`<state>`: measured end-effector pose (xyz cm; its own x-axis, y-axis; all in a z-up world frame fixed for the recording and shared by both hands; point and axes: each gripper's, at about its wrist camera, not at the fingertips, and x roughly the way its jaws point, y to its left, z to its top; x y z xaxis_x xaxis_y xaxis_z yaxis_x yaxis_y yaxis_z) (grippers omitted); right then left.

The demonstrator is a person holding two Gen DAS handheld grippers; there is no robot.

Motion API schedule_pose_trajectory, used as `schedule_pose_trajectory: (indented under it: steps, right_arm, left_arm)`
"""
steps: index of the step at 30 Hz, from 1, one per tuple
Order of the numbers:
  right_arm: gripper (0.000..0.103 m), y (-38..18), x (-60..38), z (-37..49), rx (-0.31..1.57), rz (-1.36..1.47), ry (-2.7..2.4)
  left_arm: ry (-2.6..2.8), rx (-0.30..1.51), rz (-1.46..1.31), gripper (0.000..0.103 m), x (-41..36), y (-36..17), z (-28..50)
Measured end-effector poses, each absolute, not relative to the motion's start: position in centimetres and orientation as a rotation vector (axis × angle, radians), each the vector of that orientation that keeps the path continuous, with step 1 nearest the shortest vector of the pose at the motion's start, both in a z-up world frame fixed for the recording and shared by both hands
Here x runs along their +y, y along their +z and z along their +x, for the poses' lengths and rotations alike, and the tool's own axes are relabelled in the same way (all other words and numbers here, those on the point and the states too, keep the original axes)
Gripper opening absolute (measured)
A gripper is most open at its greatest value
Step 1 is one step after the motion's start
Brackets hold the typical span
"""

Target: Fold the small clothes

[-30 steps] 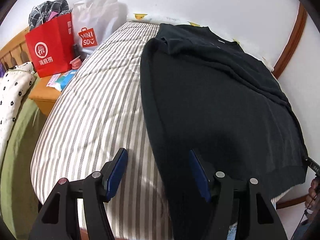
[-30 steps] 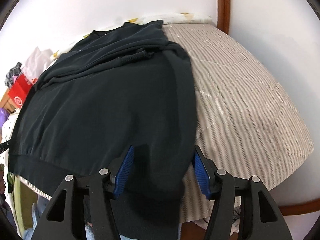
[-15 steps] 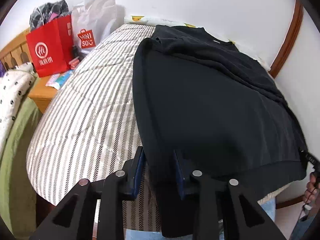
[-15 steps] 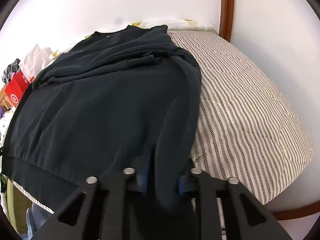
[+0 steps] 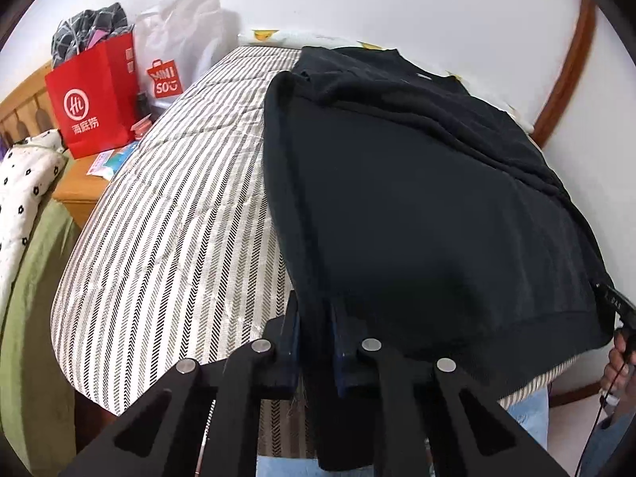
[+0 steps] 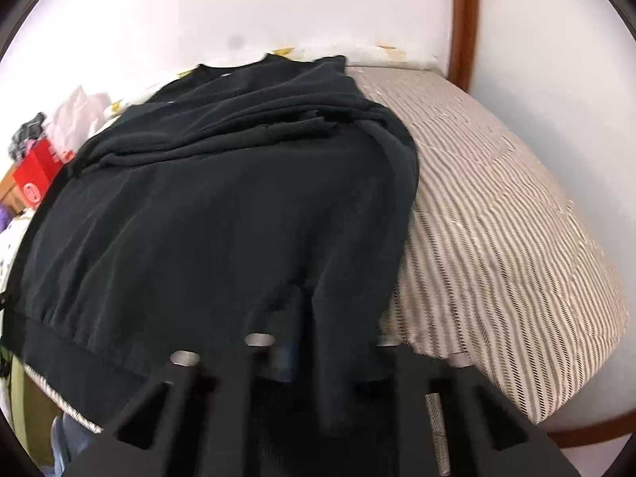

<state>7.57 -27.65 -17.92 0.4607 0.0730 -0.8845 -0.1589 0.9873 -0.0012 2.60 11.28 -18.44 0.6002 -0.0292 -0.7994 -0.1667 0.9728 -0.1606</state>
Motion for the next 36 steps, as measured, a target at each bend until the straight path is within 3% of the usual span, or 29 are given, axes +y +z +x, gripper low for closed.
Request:
schedule_pose_trajectory:
  steps: [18,29,36]
  right_arm:
    - [0.008,-9.3,-30.5,7.9,0.886,0.069,0.3]
    - [0.008,-6.8,-27.4,19.5,0.815,0.103,0.301]
    - [0.008,-10.6,-24.7,27.5,0.863,0.101,0.267]
  left_arm:
    - [-0.088,0.715,-0.4,0.007,15.3,-10.8,0.2]
    - [0.005,0.62,-0.378,0.007,16.5,-5.6,11.1]
    - [0.06,0.671,-0.302,0.007,16.0,-6.5,21.1]
